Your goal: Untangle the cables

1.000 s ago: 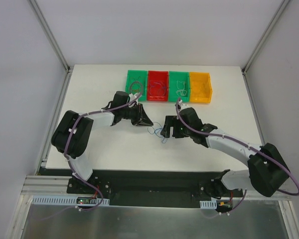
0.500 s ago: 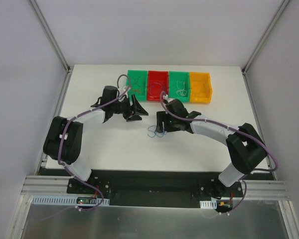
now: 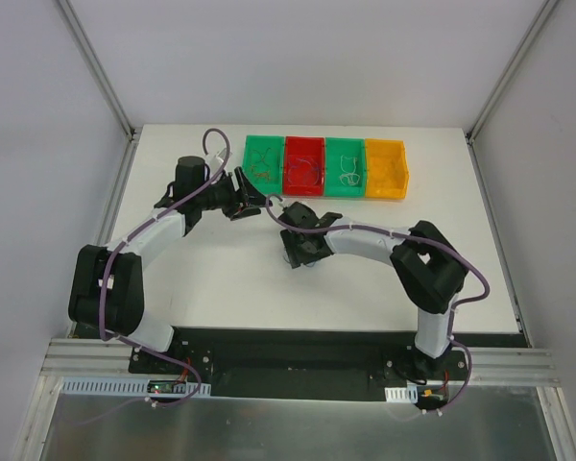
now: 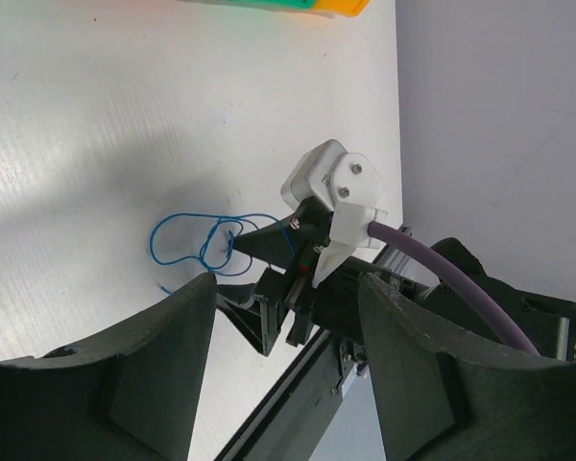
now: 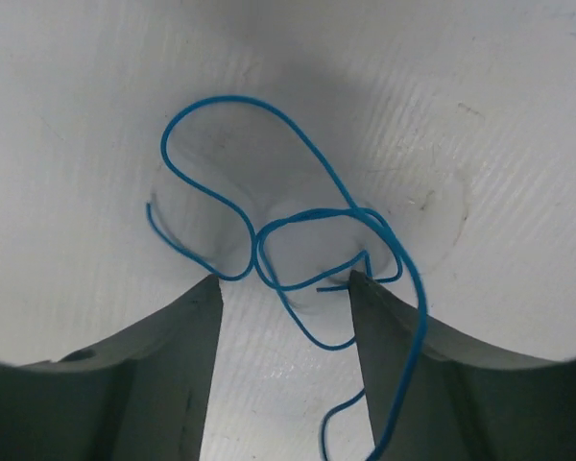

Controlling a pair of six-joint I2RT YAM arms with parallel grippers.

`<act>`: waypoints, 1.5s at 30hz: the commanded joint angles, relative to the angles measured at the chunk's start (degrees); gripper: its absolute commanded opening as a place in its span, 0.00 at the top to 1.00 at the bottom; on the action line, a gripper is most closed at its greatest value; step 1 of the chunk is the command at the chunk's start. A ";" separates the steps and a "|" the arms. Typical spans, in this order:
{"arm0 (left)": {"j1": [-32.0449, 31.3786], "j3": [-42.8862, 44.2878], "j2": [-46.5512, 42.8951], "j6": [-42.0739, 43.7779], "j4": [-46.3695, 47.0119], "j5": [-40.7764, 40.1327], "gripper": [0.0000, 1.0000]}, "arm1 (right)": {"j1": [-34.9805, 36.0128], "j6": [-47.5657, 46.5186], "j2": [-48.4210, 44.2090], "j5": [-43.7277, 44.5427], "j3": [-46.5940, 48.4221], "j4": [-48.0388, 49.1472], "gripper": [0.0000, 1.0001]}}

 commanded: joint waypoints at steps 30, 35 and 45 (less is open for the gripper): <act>1.68 0.84 -4.26 -0.13 2.26 1.15 0.44 | -10.75 -8.36 2.65 15.99 33.13 2.85 1.00; 2.30 0.40 -4.52 -0.22 3.05 0.80 0.44 | -13.12 -11.16 12.31 15.03 41.83 6.38 1.00; 4.41 0.40 -1.54 -0.75 3.84 1.41 0.44 | -13.57 -21.44 25.33 19.16 51.86 8.22 1.00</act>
